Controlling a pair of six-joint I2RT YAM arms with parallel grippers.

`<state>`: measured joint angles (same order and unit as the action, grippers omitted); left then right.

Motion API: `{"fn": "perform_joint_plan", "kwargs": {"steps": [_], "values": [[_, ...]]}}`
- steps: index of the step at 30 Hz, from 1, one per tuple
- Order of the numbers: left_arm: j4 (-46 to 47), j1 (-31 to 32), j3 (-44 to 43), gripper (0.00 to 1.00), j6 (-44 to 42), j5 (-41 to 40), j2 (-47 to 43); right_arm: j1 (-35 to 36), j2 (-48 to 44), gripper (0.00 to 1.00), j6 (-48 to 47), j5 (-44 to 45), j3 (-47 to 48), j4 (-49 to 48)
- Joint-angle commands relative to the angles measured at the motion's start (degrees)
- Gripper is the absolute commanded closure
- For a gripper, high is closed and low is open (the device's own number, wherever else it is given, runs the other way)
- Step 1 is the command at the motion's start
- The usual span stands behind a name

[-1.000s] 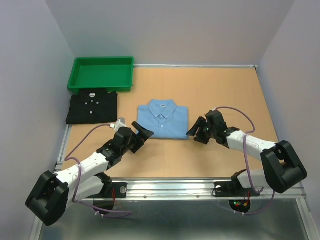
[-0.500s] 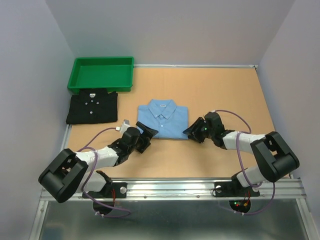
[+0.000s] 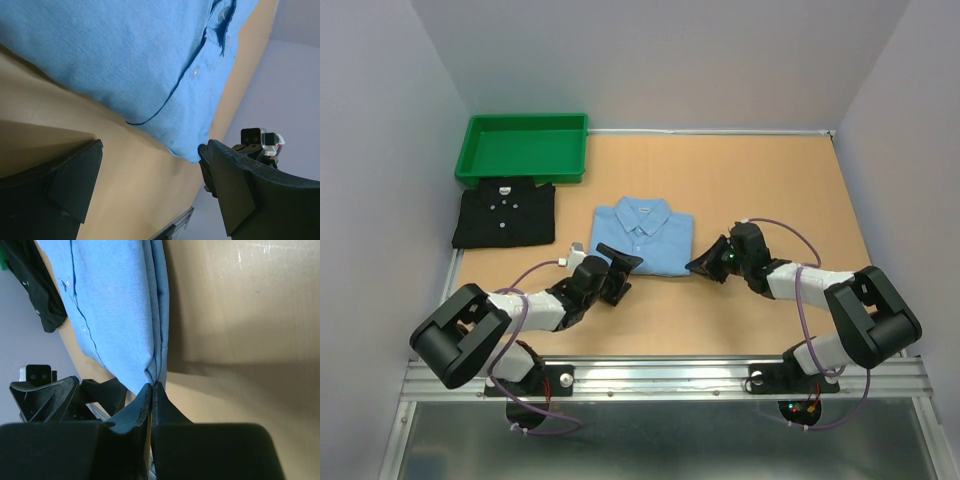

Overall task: Fold and stack the long sleeve shirts
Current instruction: Neatly place the folded shirt to the corner

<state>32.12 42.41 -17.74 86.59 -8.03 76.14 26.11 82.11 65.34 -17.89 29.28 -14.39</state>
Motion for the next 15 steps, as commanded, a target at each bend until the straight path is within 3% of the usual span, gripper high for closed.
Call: {"fn": "perform_joint_plan", "kwargs": {"steps": [1, 15], "values": [[0.48, 1.18, -0.63, 0.02, 3.94, -2.42, 2.87, 0.08, -1.68, 0.99, 2.33, -2.32, 4.03, -1.87], [4.87, 2.41, -3.27, 0.04, 13.16, -10.6, 10.77, 0.17, -3.62, 0.99, 6.11, -5.84, 5.44, -0.38]]}}
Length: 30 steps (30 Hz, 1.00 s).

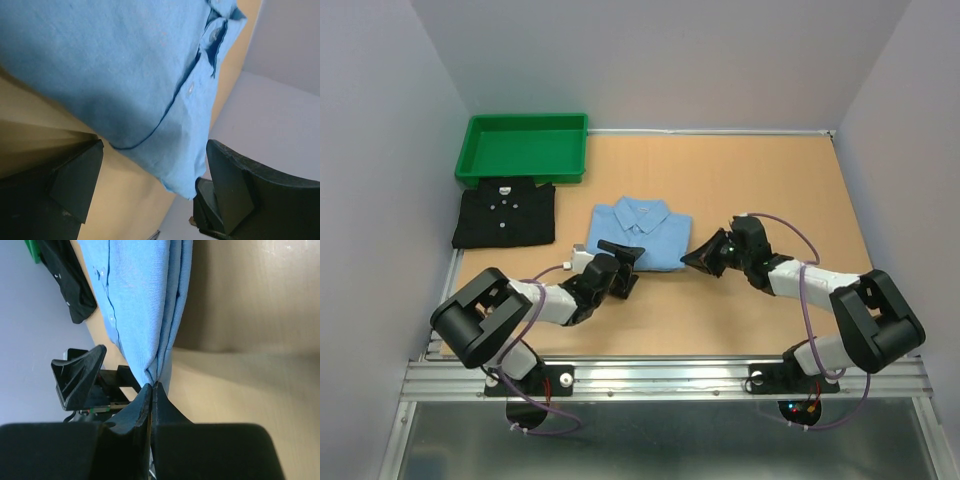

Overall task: Fold and stack the long sleeve shirts
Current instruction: Neatly place the folded shirt to the corner

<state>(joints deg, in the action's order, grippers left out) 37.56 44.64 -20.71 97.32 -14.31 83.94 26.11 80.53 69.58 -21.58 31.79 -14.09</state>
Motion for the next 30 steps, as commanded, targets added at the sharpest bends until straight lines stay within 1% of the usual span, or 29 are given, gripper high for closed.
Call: {"fn": "perform_joint_plan", "kwargs": {"steps": [1, 7, 12, 16, 17, 19, 20, 21, 23, 24, 26, 27, 29, 30], "values": [[2.05, 0.18, 0.31, 0.04, 3.66, -4.76, 3.68, 0.08, -2.39, 0.99, 1.87, -2.15, 2.93, -0.59], [7.34, 0.09, 0.05, 0.04, 5.69, -5.47, 8.69, 0.17, -3.19, 0.99, 2.4, -2.76, 2.22, 0.46], [14.89, 0.09, 2.69, 0.04, 10.95, -6.96, 12.03, 0.26, -3.8, 1.0, 3.02, -3.73, 1.96, 0.73], [16.75, -0.17, 1.38, 0.05, 10.79, -7.84, 14.23, 0.35, -3.98, 0.99, 3.1, -3.82, 1.7, 0.99], [16.93, -0.17, 1.11, 0.05, 10.7, -7.93, 14.67, 0.43, -3.89, 0.99, 3.1, -3.9, 1.61, 1.08], [17.54, -0.35, 0.76, 0.12, 10.52, -8.37, 15.72, 0.7, -4.07, 0.99, 3.19, -3.99, 1.43, 1.17], [17.81, -0.35, 0.85, 0.16, 10.61, -8.46, 15.99, 0.79, -4.15, 0.99, 3.19, -3.99, 1.43, 1.17], [18.24, -0.52, 1.02, 0.26, 10.7, -8.63, 16.51, 0.87, -4.33, 0.99, 3.02, -3.99, 1.43, 1.34], [20.26, -0.7, 1.72, 0.39, 10.61, -8.98, 17.04, 0.96, -4.51, 0.99, 2.84, -3.9, 1.17, 1.52], [21.75, -0.7, 2.25, 0.59, 10.52, -9.07, 17.57, 0.96, -4.51, 0.99, 2.84, -3.99, 1.08, 1.52], [22.9, -0.87, 2.43, 0.75, 10.09, -9.07, 17.92, 1.14, -4.77, 0.99, 2.58, -3.99, 0.99, 1.69], [23.52, -0.96, 2.52, 0.86, 9.48, -8.99, 18.1, 1.14, -4.77, 0.99, 2.05, -3.91, 1.08, 1.78], [24.23, -1.14, 2.43, 0.97, 7.64, -8.72, 17.92, 1.14, -5.21, 0.99, 1.44, -3.82, 1.17, 2.22], [24.23, -1.22, 2.43, 1.0, 7.01, -8.72, 17.31, 1.14, -5.38, 0.98, 0.48, -3.64, 1.17, 2.4]]}}
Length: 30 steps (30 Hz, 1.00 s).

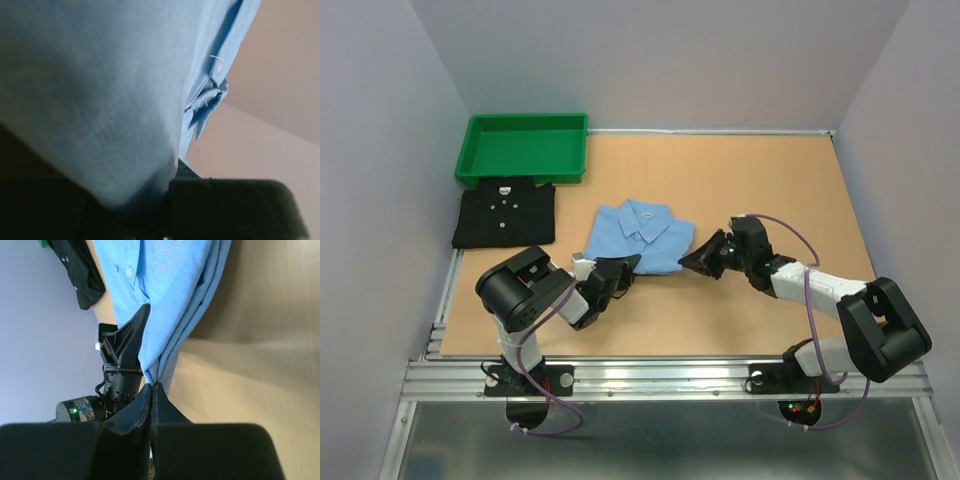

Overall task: Fold and stack the long sleeve shirts
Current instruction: Neatly place the folded shirt to the corner

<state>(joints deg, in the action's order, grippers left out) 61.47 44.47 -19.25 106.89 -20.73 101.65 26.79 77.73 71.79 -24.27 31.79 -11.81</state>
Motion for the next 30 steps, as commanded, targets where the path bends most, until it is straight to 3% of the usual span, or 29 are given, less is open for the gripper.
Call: {"fn": "perform_joint_plan", "kwargs": {"steps": [1, 3, 4, 5, 6, 8, 12, 20, 27, 30], "values": [[0.14, -1.22, 0.96, 1.0, -3.44, -2.38, -0.83, 0.46, -2.94, 0.95, -2.44, -0.87, 1.26, 0.47], [-0.47, -1.31, 1.14, 1.0, -5.46, -2.73, -2.06, 0.46, -3.64, 0.83, -3.84, -0.69, 1.26, 1.35], [-1.87, -1.31, 1.23, 1.0, -7.55, -2.82, -3.54, 0.46, -4.6, 0.67, -5.24, -0.69, 1.17, 1.44], [-2.58, -1.4, 1.23, 1.0, -8.71, -2.82, -4.34, 0.46, -5.13, 0.57, -6.04, -0.51, 1.08, 1.62], [-3.28, -1.4, 1.23, 1.0, -10.02, -2.74, -6.0, 0.37, -6.62, 0.39, -7.7, -0.16, 0.99, 2.23], [-6.35, -1.58, 1.14, 1.0, -13.72, -2.65, -7.94, 0.37, -8.2, 0.25, -10.16, 1.41, 1.34, 3.37], [-12.68, -1.75, 1.32, 1.0, -18.38, -3.26, -13.47, 0.37, -11.72, 0.07, -16.14, 5.98, 3.19, 9.52], [-21.47, -3.51, -1.32, 1.0, -31.29, 0.6, -19.72, 0.2, -18.13, 0.01, -19.93, 10.21, 2.93, 11.64], [-29.81, -3.77, 1.76, 1.0, -29.72, -4.05, -31.05, 0.11, -20.95, 0.01, -20.02, 10.91, 1.17, 11.64], [-35.71, -5.17, 0.18, 1.0, -32.87, -4.85, -36.16, 0.02, -22.1, 0.01, -19.93, 10.91, 0.64, 11.64]]}}
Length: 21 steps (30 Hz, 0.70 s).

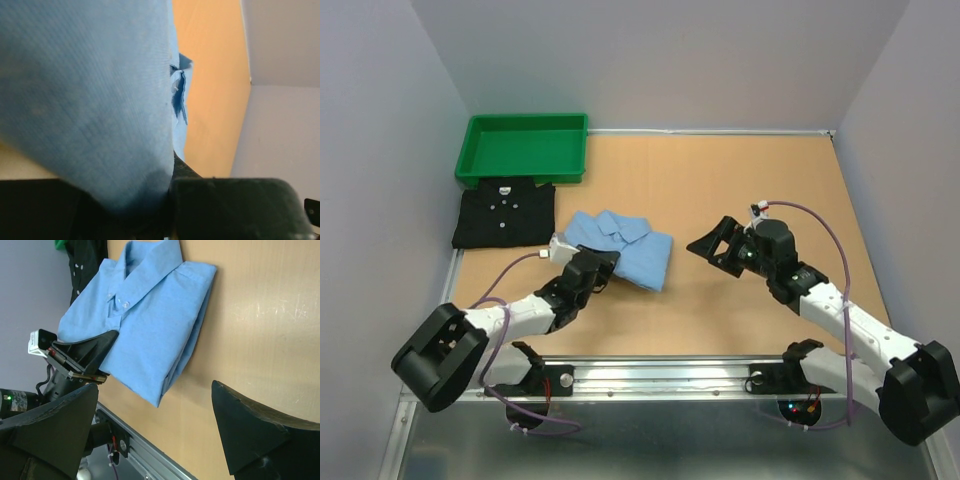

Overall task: Fold and stack the long sleeve shirts
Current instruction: Neatly place the folded shirt to the corner

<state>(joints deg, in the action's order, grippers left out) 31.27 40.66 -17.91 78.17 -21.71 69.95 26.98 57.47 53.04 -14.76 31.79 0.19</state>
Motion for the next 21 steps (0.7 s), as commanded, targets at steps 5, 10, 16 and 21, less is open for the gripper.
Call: {"fn": "perform_joint_plan", "kwargs": {"steps": [5, 10, 16, 21], "values": [[-15.18, -6.29, -6.87, 1.0, -10.48, -1.05, -8.6, -0.26, -2.8, 0.01, -1.36, 0.88, -0.06, -0.36], [-18.07, -13.49, -11.33, 1.0, -10.67, 4.04, -10.53, -0.26, -3.24, 0.01, -1.62, 0.27, 0.2, -0.27], [-22.99, -17.28, -20.74, 1.0, -11.64, 3.61, -11.51, -0.26, -4.03, 0.01, -2.32, -0.44, 1.17, 1.57], [-25.98, -24.04, -28.22, 1.0, -13.48, 5.02, -10.72, -0.26, -4.3, 0.01, -2.67, -0.79, 1.61, 2.1]]}}
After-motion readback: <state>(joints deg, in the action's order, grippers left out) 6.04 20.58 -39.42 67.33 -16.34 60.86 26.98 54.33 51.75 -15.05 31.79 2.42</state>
